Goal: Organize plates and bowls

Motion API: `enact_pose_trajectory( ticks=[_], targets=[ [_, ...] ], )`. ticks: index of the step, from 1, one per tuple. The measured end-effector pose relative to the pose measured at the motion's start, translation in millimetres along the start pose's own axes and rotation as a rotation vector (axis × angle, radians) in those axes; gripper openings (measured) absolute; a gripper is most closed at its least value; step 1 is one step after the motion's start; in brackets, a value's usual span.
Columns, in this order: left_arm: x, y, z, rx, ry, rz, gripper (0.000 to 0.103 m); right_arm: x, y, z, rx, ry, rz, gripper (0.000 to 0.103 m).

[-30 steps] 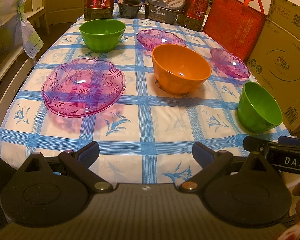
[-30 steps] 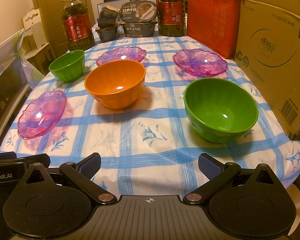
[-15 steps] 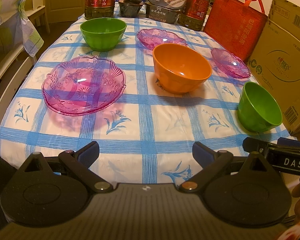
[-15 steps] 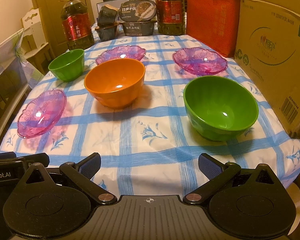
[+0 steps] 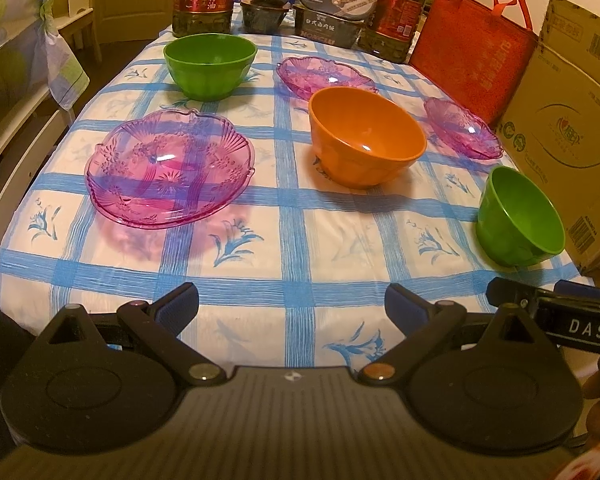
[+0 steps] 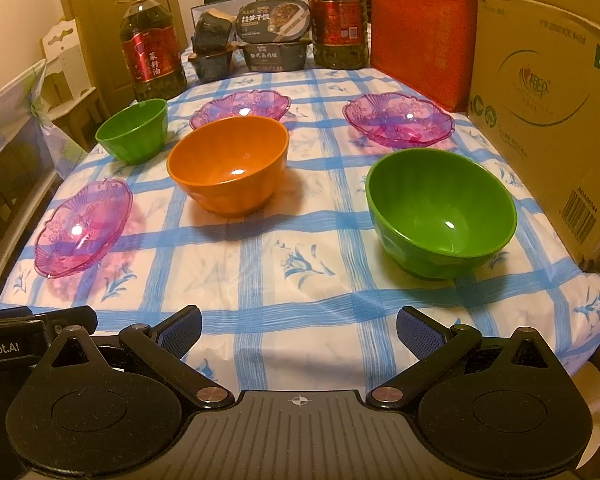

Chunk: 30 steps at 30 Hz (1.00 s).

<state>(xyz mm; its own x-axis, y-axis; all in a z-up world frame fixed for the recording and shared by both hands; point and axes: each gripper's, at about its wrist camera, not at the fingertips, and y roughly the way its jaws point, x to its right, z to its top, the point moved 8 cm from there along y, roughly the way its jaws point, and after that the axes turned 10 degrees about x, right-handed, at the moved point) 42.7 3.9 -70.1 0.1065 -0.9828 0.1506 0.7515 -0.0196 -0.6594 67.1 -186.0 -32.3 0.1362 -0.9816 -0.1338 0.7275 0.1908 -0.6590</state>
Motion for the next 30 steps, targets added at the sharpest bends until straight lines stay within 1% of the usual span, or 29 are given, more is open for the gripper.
enact_pose_trajectory(
  ticks=[8, 10, 13, 17, 23, 27, 30],
  targets=[
    [-12.0, 0.7, 6.2, 0.004, -0.063, 0.005, 0.099, -5.3, 1.5, -1.9, -0.001, 0.001, 0.020, 0.103],
    [-19.5, 1.2, 8.9, 0.006, -0.089, 0.012, 0.099, -9.5, 4.0, -1.3, -0.002, -0.001, 0.033, 0.103],
    [-33.0, 2.0, 16.2, 0.013, -0.136, -0.006, 0.099, -13.3, 8.0, 4.2, 0.010, 0.020, 0.072, 0.103],
    [-51.3, 4.4, 25.5, 0.019, -0.174, -0.003, 0.099, -20.3, 16.8, 14.5, 0.018, 0.019, 0.089, 0.103],
    [-86.4, 8.9, 37.8, 0.045, -0.227, 0.035, 0.099, -37.7, 31.4, 26.5, 0.024, 0.013, 0.139, 0.103],
    [-113.5, 12.4, 47.2, 0.065, -0.274, 0.053, 0.099, -61.4, 45.9, 27.1, 0.008, -0.014, 0.200, 0.102],
    [-135.0, 16.8, 52.4, 0.076, -0.279, 0.094, 0.099, -84.0, 58.4, 27.3, -0.006, -0.044, 0.246, 0.102]
  ],
)
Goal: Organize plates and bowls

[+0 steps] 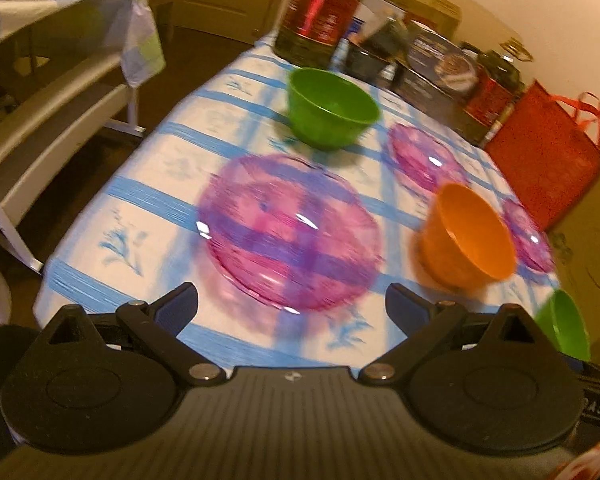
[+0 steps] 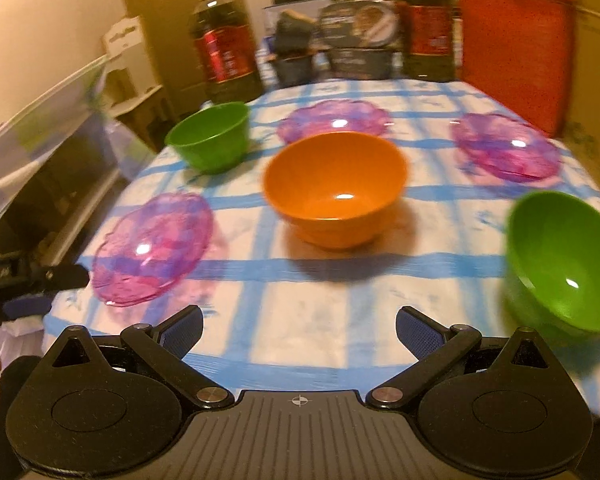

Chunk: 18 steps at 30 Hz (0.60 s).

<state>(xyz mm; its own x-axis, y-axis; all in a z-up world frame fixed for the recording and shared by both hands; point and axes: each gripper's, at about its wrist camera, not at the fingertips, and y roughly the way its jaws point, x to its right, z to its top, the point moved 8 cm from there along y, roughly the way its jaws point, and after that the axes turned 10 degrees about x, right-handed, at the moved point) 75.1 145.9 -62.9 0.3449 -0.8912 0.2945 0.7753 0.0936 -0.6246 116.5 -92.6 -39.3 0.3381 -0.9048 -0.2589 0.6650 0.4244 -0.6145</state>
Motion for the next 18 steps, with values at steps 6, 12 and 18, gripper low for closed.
enact_pose_trajectory(
  ticks=[6, 12, 18],
  targets=[
    [-33.3, 21.0, 12.1, 0.003, -0.015, 0.029, 0.100, -32.4, 45.7, 5.2, -0.039, -0.044, 0.074, 0.099],
    [-51.9, 48.9, 18.8, -0.013, -0.014, 0.054, 0.100, -52.8, 90.2, 9.5, -0.077, -0.059, 0.114, 0.082],
    [-56.0, 69.1, 23.6, -0.005, 0.018, 0.044, 0.085, -62.4, 125.5, 11.6, -0.113, -0.044, 0.125, 0.062]
  ],
)
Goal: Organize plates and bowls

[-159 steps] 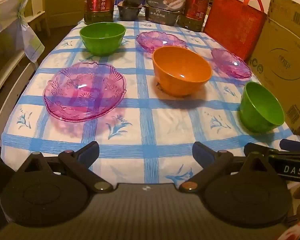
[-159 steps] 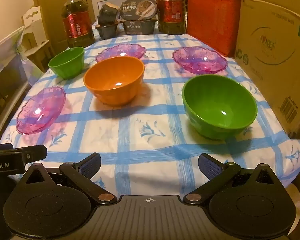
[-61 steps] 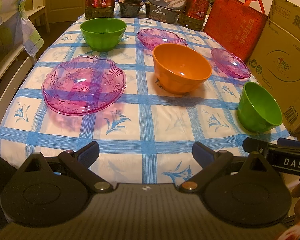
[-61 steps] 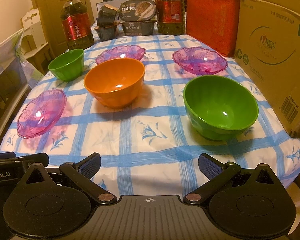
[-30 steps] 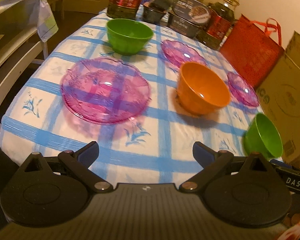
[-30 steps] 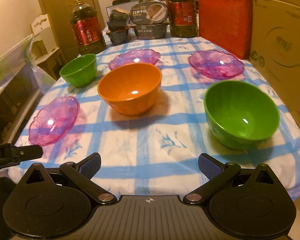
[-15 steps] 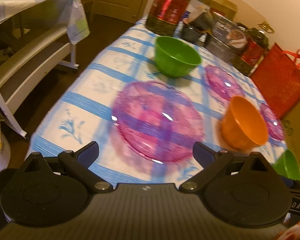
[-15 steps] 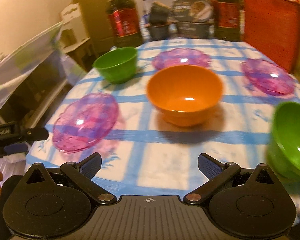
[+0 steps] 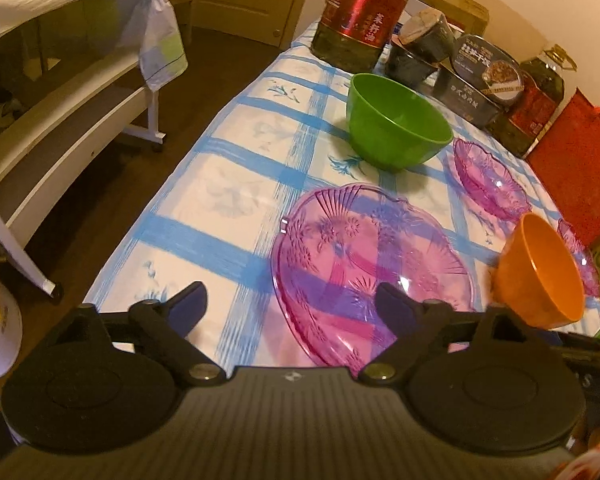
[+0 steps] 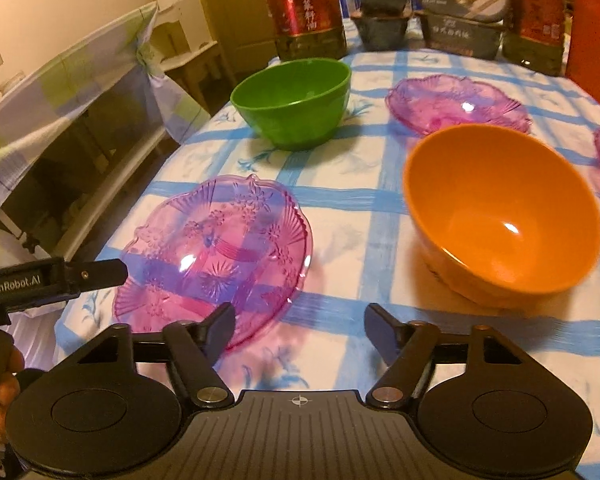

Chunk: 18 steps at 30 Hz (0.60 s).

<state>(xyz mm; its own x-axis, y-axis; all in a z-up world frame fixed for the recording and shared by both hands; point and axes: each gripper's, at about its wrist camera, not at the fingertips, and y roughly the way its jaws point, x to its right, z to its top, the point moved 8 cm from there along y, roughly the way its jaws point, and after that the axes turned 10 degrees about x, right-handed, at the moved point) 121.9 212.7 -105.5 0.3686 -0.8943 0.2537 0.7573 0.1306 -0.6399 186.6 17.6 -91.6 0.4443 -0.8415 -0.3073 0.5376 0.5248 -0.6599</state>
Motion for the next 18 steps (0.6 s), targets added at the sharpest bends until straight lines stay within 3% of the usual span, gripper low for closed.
enact_pose_trajectory(
  ticks=[3, 7, 12, 18],
  targets=[
    [-1.7, 9.3, 1.6, -0.008, -0.002, -0.016, 0.076, -0.2, 12.0, 2.7, -0.008, 0.018, 0.001, 0.052],
    [-1.9, 17.0, 2.4, -0.013, 0.017, -0.033, 0.062, 1.2, 20.5, 5.9, -0.003, 0.024, -0.003, 0.049],
    [0.4, 20.5, 0.7, -0.024, 0.046, -0.037, 0.033, 1.9, 27.0, 3.9, -0.014, 0.029, -0.010, 0.037],
    [-3.5, 20.8, 1.1, -0.025, 0.047, -0.016, 0.018, 2.0, 27.4, 2.5, -0.005, 0.036, 0.004, 0.025]
  ],
)
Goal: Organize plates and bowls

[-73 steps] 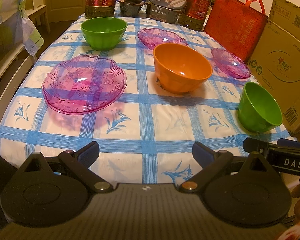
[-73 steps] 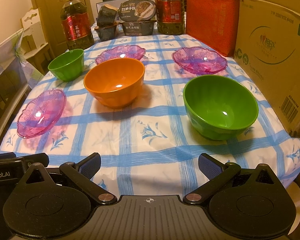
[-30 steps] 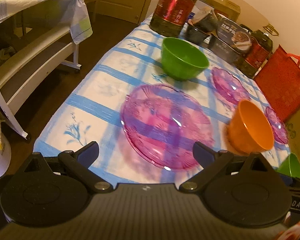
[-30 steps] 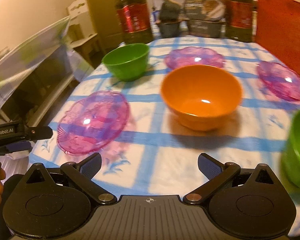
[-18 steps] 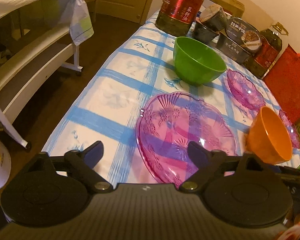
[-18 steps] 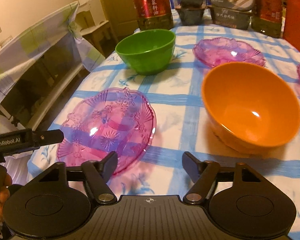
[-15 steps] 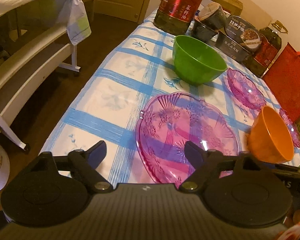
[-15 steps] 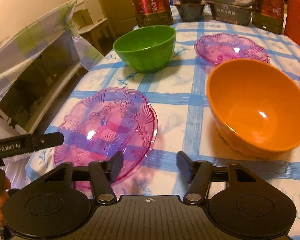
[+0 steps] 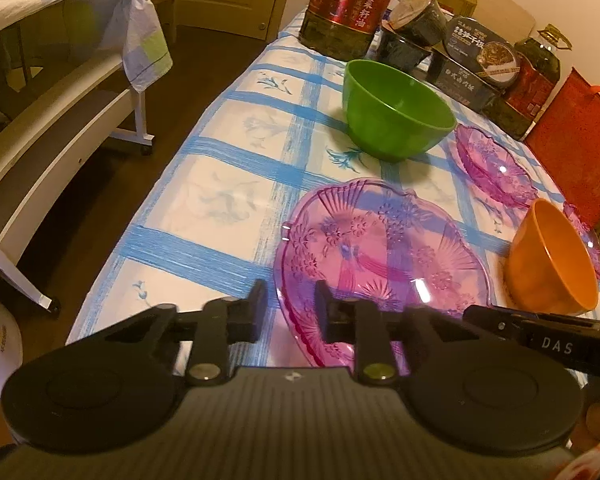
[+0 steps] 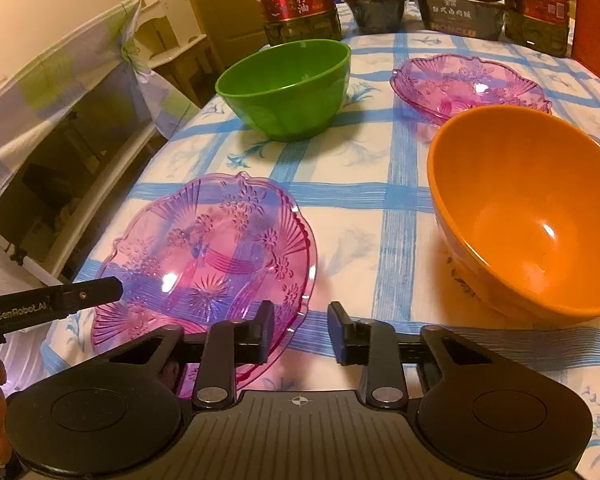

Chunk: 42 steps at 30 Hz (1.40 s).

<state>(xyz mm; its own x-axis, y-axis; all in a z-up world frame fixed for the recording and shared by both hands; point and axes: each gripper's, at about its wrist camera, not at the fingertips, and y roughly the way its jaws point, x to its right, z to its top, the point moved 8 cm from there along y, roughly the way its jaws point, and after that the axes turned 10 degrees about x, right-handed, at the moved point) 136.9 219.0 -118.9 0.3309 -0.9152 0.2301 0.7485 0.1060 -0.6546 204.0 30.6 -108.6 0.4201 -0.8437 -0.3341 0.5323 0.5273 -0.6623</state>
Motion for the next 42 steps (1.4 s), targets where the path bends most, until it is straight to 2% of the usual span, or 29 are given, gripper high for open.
enact_pose_trajectory(
  ticks=[4, 13, 23, 42],
  targets=[
    [-1.4, -2.6, -1.1, 0.000, -0.003, 0.001, 0.013, -3.2, -2.2, -0.3, 0.006, 0.001, 0.003, 0.015],
    [2.4, -12.7, -5.6, -0.009, 0.006, -0.005, 0.011, -6.1, -12.9, -2.1, 0.003, 0.002, -0.003, 0.014],
    [16.3, -43.8, -7.4, 0.018, 0.011, -0.014, 0.011, -8.8, -49.6, 0.0, 0.049, 0.005, -0.009, 0.014],
    [89.5, -84.3, 4.6, 0.073, 0.076, -0.116, 0.011, 23.8, -134.8, 14.4, 0.173, 0.073, -0.066, 0.014]
  ],
)
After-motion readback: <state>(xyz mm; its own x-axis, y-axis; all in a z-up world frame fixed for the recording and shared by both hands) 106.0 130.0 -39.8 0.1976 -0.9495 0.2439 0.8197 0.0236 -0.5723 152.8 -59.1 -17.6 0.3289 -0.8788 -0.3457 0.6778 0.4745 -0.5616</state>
